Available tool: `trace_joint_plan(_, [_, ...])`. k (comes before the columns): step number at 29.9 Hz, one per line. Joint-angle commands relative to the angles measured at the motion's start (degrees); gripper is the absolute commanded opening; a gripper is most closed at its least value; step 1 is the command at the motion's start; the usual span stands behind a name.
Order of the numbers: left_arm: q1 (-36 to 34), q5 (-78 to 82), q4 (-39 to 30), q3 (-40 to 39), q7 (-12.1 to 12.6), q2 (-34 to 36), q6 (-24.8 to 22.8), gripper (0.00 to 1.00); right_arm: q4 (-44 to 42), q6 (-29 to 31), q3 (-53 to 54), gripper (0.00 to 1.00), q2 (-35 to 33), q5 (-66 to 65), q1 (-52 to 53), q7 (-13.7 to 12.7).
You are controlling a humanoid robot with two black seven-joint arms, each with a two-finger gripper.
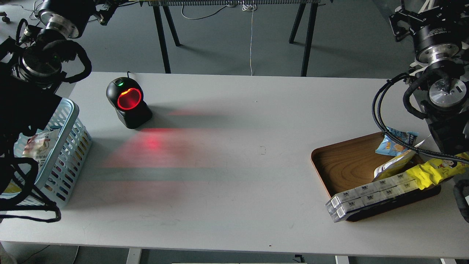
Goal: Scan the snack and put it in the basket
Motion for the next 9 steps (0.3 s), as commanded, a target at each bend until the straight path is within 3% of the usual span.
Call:
trace_joint_plan(1, [1.1,-0.2,0.0,-1.7,-0.2,-1.8,-0.2,1.0,-0.1,0.0,0.8,0.99,0.1,0.1,0.0,0.0])
trace_joint_plan(9, [4.0,-0.1,-0.4,-7.0,-0.3,-3.2,-0.2,1.0,-0.1,0.0,1.2,0.99,0.3,0.0,1.9,-0.1])
